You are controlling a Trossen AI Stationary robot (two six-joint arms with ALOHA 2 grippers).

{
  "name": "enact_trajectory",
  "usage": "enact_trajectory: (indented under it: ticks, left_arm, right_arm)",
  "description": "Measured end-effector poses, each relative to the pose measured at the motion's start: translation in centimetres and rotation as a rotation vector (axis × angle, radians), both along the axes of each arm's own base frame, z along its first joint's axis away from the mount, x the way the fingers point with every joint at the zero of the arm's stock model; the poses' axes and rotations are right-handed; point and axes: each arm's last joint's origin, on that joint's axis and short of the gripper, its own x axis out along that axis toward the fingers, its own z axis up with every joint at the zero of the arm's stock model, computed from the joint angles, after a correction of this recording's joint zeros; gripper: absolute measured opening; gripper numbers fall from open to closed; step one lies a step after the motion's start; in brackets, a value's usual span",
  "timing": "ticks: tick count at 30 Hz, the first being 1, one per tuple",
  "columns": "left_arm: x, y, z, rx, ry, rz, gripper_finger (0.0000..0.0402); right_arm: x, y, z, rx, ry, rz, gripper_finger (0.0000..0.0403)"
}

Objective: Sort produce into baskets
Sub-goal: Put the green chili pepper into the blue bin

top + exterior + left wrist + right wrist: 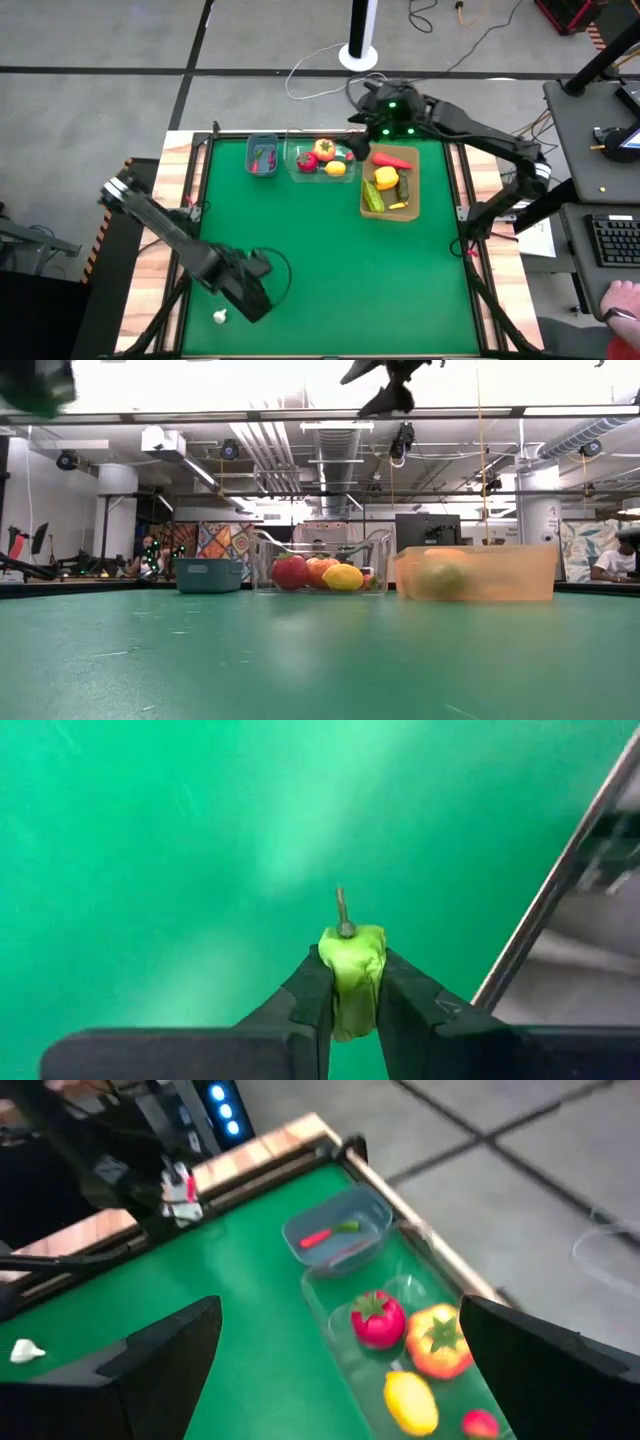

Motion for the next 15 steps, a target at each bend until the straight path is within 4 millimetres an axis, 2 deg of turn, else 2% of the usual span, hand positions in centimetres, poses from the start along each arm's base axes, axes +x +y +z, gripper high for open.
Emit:
enact_trajectory:
  ticks: [4, 8, 11, 15]
  left_arm:
    - [-1.7, 3.5, 4.3, 0.095, -0.226, 0.084, 0.0033]
    - [-3.1, 6.8, 8.3, 0.179, -0.496, 0.191, 0.0031]
    - [-3.5, 8.4, 10.8, 0.248, -0.691, 0.227, 0.0031]
    - [-3.2, 9.6, 13.6, 0.329, -0.905, 0.189, 0.003]
  right_arm:
    - [-1.1, 0.9, 1.3, -0.055, -0.031, 0.041, 0.04]
    - [-1.1, 2.6, 2.0, -0.087, -0.071, 0.148, 0.04]
    - [-0.4, 4.6, 2.3, -0.12, -0.12, 0.248, 0.04]
    - [1.1, 8.1, 2.5, -0.227, -0.174, 0.406, 0.04]
